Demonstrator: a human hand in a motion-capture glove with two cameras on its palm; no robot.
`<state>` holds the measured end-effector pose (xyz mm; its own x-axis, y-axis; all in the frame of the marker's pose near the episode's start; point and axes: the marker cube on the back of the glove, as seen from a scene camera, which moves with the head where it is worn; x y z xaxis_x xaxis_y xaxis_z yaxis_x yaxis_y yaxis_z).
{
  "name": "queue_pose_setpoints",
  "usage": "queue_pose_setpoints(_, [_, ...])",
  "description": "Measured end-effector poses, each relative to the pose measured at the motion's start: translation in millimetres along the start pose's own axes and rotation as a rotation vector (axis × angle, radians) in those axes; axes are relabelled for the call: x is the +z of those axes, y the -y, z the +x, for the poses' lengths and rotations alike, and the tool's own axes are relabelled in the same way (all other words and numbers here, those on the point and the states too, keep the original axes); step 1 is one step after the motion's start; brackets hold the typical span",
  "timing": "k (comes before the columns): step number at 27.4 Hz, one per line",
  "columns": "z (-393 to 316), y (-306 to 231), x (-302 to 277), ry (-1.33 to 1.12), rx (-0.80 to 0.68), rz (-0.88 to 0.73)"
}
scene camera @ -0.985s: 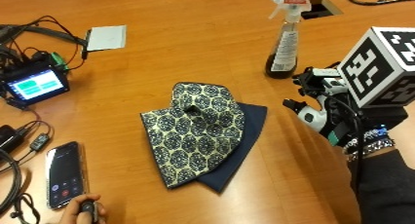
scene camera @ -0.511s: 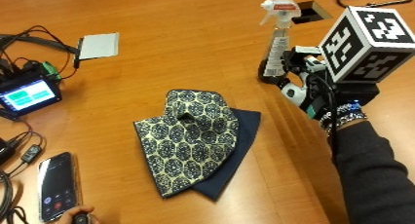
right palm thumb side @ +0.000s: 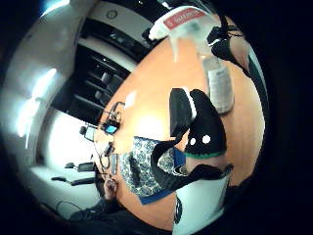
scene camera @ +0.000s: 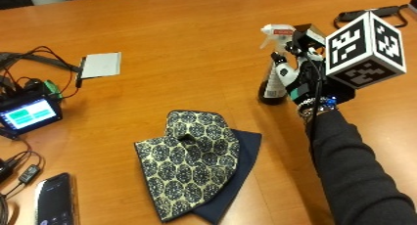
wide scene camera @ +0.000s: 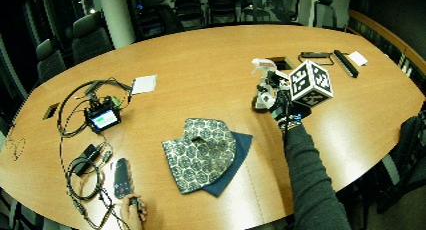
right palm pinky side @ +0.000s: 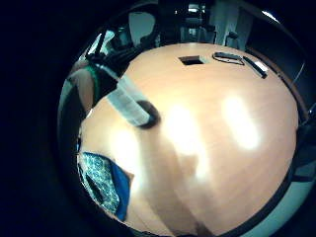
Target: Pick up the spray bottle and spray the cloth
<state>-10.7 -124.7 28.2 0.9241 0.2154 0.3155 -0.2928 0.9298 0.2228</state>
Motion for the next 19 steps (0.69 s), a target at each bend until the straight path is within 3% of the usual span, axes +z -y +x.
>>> queue_pose_setpoints(10, [19, 2, 24, 0.127, 0.184, 0.093])
queue_pose_setpoints(19, [31, -5, 48, 0.212, 0.252, 0.13])
